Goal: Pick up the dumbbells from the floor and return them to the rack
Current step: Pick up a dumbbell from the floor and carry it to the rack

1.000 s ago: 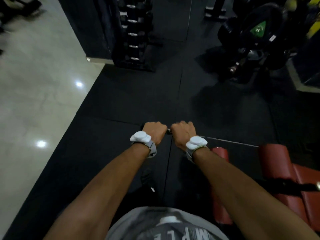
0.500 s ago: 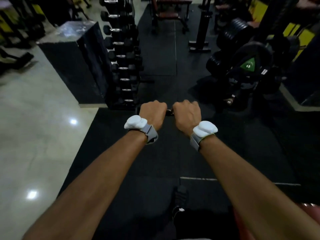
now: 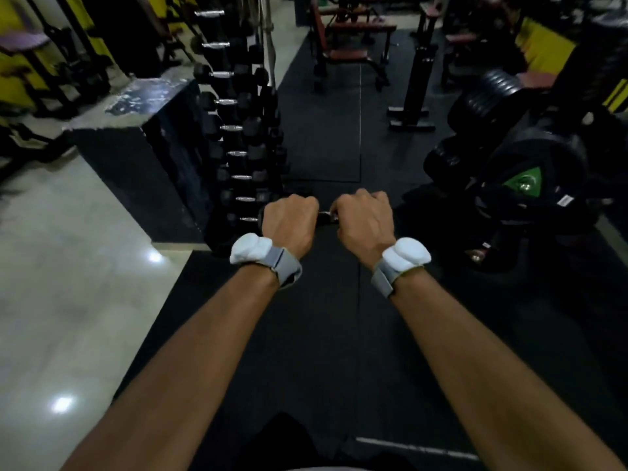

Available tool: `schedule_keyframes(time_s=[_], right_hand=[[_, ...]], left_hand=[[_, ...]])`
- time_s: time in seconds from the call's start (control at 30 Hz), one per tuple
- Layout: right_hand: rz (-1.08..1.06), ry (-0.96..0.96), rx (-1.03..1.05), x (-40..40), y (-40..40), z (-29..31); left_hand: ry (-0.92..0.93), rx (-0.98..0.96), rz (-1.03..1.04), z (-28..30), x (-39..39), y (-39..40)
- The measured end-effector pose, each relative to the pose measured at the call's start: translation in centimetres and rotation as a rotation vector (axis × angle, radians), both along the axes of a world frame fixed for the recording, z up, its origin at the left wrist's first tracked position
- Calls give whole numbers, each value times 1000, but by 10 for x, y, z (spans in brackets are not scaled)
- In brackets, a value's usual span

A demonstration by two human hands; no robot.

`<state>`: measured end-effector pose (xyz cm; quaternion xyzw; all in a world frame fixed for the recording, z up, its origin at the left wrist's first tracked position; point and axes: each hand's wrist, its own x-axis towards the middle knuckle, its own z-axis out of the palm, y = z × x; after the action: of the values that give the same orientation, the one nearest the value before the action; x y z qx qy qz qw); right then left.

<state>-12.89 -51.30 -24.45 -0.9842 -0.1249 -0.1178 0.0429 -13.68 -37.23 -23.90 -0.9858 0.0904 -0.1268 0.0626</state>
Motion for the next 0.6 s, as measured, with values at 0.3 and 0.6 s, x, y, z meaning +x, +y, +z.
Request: schedule_keyframes(time_s=[0.3,0.6], right_hand=[[3,-77,-22,189,-18,7],[-99,-9,-50,413,-32,-4]], left_hand=[[-39,-61,-4,8,188,-13],[43,-82,-134,2,424,-30]])
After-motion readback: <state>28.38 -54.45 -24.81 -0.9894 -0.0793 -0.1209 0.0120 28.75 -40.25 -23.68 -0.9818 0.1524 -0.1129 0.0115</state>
